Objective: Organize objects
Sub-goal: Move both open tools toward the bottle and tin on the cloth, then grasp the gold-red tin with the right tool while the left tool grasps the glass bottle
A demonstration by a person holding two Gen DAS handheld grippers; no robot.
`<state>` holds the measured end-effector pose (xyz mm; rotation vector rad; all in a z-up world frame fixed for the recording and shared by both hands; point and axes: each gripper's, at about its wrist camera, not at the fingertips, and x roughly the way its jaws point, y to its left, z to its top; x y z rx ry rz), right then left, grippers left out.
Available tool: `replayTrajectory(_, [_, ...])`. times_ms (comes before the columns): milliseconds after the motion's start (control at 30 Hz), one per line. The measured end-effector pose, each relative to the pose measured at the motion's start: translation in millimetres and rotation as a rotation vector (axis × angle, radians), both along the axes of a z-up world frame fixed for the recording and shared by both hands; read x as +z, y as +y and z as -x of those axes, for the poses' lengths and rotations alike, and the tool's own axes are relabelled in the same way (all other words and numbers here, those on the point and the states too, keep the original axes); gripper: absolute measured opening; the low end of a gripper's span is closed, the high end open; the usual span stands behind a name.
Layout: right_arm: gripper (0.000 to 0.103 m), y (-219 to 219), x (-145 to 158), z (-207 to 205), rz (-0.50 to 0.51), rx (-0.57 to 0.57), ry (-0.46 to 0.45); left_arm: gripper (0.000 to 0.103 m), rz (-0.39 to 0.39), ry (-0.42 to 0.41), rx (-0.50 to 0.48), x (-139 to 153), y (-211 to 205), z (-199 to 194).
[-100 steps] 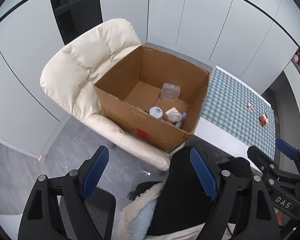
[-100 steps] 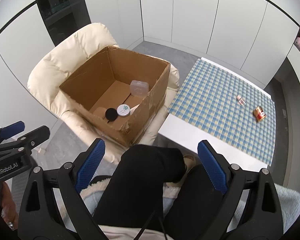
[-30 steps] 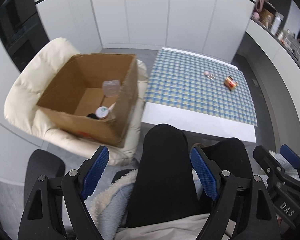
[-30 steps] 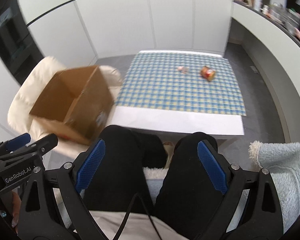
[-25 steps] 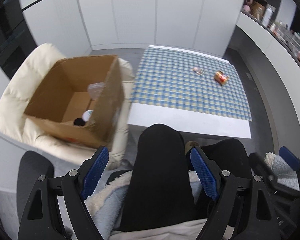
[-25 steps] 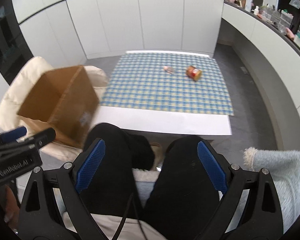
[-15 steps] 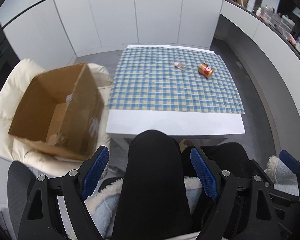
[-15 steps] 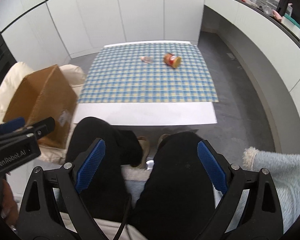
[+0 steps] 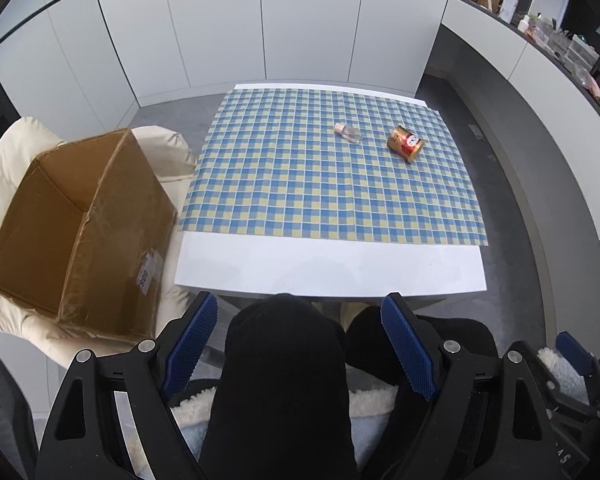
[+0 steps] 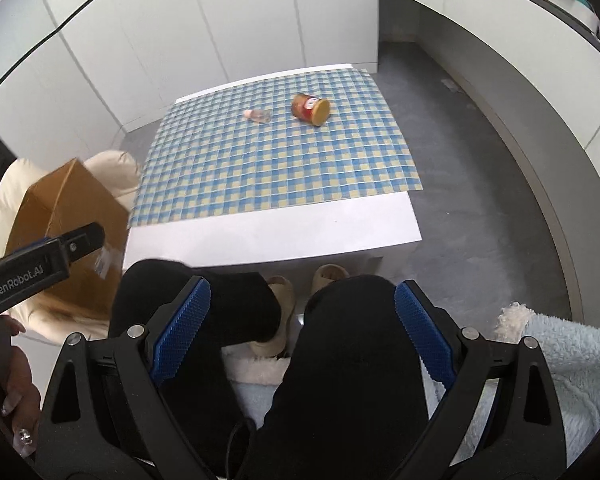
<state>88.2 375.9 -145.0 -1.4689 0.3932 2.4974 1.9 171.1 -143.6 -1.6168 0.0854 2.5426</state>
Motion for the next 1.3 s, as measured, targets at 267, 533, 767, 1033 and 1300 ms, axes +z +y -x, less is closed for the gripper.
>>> replayTrajectory(267, [0.095,29.2,-23.6,19.6,0.0,-0.055,-0.017,0.085,-0.006,-0.009,0.015,-17.9,5.4,32.6])
replayTrajectory(533, [0.095,52.5,-48.8,51.7,0.001,-0.087,-0.049,0.085,0.001,0.016,0.024,-32.5,13.7,70.3])
replayTrajectory(767, [0.095,69.9,-73.4,100.0,-0.001,-0.071,-0.047,0.085,0.004,0.023,0.035,-58.2,27.2,117.1])
replayTrajectory(1033, [0.095,83.8,-102.1,172.8,0.02,-0.061,-0.02,0.085,-0.001,0.004,0.07,-93.9,41.9,180.9])
replayTrajectory(1300, [0.095,87.9,-135.4,267.4,0.075,-0.099,0.036,0.085,0.017,-0.043,0.138,-139.0,47.9,239.3])
